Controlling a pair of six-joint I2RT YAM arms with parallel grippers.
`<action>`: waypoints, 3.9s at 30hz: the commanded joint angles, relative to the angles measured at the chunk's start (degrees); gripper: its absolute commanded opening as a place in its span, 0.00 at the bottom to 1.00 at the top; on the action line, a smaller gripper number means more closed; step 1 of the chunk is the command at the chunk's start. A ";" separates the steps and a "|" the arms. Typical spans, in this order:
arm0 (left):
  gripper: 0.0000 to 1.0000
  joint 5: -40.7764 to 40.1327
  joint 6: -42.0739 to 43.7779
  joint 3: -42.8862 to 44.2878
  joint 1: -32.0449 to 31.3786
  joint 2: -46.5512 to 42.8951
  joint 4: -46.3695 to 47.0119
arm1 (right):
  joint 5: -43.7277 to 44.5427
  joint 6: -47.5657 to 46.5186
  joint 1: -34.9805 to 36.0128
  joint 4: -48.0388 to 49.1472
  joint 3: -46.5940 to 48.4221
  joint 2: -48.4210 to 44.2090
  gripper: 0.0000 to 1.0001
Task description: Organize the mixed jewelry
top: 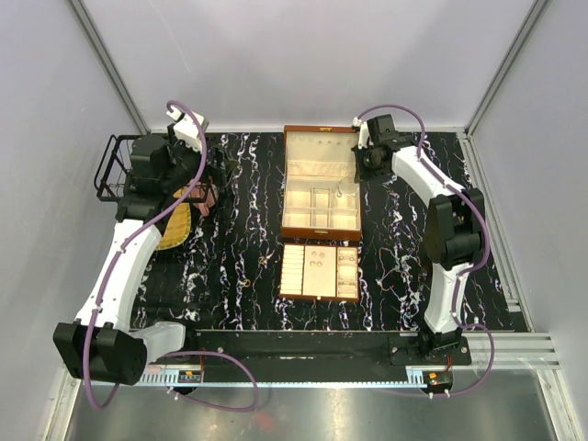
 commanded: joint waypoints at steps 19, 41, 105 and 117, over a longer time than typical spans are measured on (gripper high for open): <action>0.99 -0.72 -0.16 -1.74 -0.15 -1.42 3.54 | -0.16 0.16 1.59 3.93 -4.92 -1.02 0.00; 0.99 -0.54 -0.42 -2.36 -0.07 -1.59 3.89 | -2.54 1.03 1.59 9.46 -14.15 -8.75 0.00; 0.99 -0.46 -0.33 -3.85 -0.07 -2.03 4.69 | 4.93 -2.22 3.78 20.27 -17.05 -6.65 0.00; 0.99 -0.11 -0.33 -4.03 -0.15 -2.03 4.95 | 6.51 -2.92 3.78 21.15 -17.49 -4.72 0.00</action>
